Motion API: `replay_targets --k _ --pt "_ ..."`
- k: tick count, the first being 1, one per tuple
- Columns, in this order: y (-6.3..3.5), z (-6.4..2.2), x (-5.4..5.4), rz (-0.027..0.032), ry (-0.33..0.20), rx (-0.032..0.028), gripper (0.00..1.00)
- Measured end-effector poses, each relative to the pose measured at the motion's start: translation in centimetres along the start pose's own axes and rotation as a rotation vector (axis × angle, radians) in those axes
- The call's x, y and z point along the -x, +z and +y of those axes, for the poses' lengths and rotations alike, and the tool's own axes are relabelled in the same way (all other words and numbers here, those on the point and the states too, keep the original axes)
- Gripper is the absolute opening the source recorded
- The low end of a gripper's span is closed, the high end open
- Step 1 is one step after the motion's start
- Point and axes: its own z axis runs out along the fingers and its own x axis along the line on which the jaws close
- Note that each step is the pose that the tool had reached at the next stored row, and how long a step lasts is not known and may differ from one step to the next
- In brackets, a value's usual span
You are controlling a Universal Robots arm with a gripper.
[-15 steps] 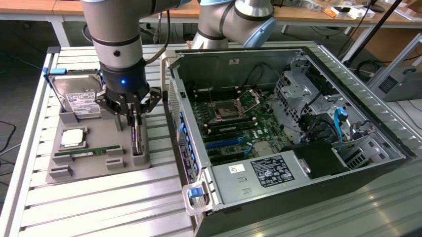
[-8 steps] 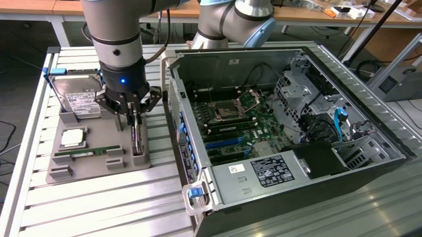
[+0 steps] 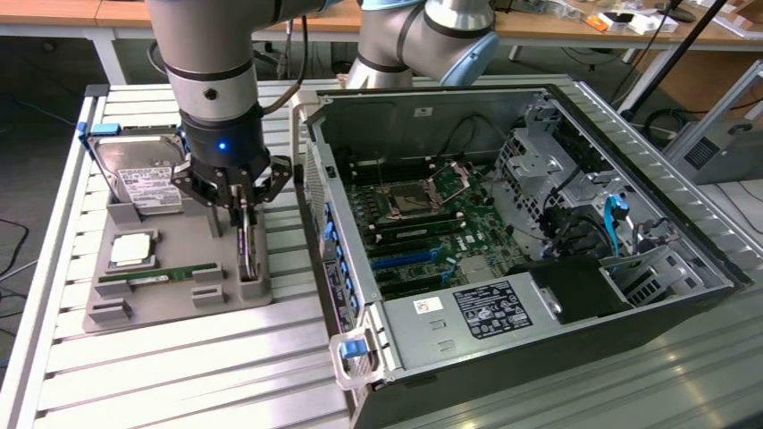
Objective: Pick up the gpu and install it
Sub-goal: 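Pick up the gpu and move the gpu toward the slot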
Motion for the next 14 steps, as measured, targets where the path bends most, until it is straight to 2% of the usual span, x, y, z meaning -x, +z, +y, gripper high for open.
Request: replay_targets --k 14 --pt "-0.20 0.00 0.01 0.0000 0.000 0.0000 0.27"
